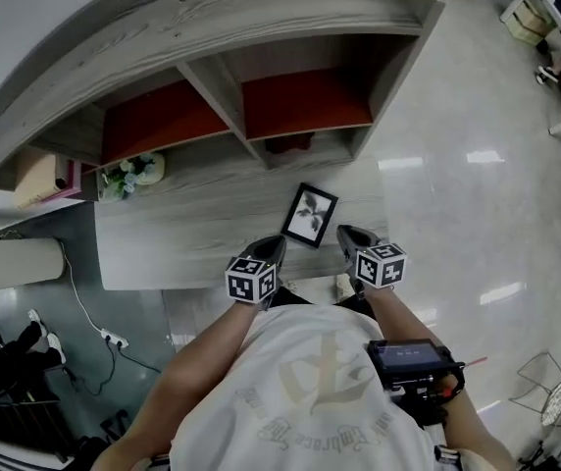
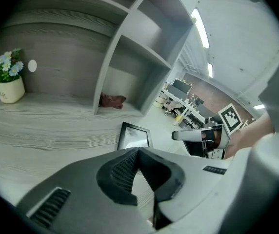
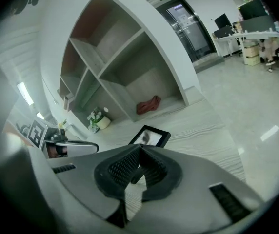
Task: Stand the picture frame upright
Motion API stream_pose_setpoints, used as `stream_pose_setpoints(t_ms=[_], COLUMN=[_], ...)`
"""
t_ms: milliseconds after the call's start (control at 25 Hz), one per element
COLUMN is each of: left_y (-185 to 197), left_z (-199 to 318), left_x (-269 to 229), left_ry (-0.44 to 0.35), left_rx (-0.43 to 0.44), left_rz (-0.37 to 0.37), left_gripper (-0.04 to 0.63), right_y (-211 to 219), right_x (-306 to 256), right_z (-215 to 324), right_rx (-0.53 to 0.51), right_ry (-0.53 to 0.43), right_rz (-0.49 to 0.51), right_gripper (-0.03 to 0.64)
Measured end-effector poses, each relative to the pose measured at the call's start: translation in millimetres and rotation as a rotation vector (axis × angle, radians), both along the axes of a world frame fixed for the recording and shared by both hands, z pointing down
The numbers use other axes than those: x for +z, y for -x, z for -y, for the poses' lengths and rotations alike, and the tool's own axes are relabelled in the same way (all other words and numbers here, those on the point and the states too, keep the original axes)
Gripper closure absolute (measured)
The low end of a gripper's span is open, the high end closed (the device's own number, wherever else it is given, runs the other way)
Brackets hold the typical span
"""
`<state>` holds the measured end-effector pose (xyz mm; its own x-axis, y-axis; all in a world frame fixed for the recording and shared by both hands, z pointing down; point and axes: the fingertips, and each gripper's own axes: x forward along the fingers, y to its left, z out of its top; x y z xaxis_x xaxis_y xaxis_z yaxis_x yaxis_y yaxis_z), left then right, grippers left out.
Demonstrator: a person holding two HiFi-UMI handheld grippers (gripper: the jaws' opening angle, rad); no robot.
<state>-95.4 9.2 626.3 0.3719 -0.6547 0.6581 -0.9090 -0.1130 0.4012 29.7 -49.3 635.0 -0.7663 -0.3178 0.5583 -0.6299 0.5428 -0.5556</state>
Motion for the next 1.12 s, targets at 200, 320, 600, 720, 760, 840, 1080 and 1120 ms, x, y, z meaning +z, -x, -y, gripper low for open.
stream_pose_setpoints(t_ms=[200, 320, 600, 720, 760, 840, 1080, 1120], left_y=[-1.8, -5.5, 2.0, 3.9, 3.3, 0.1, -9.2, -9.8], left_z=[24.1, 36.3, 52.3, 61.2, 64.3, 70.7, 85.4, 86.9], left_x=[16.6, 23.0, 49.1, 59.4, 62.2, 68.9, 80.2, 80.9], left_ry=[0.026, 0.024, 0.087, 0.114, 0.123, 0.141, 0.178, 0.184], left_rx=[0.075, 0.106, 0.157, 0.172, 0.176, 0.191, 0.25, 0.252], left_rz=[0.012, 0.018, 0.073, 0.081, 0.08, 0.08, 0.112, 0.114], left_gripper=[0.586, 0.586, 0.522, 0.481, 0.468, 0.434, 0.396, 0.396], right_y=[5.4, 8.3, 21.7, 24.9, 24.5, 23.6, 22.2, 21.5], right_x=[19.6, 32.1, 53.8, 64.0, 66.4, 70.6, 77.5, 77.8], right_z=[4.5, 8.1, 16.7, 16.9, 17.3, 17.8, 18.2, 19.4], right_rx=[0.069, 0.098, 0.176, 0.18, 0.187, 0.196, 0.185, 0.187], right_ry=[0.048, 0.078, 0.149, 0.18, 0.188, 0.205, 0.208, 0.203], right_rz=[-0.028, -0.046, -0.075, -0.105, -0.113, -0.127, -0.224, -0.238], right_gripper=[0.612, 0.612, 0.563, 0.518, 0.518, 0.478, 0.469, 0.469])
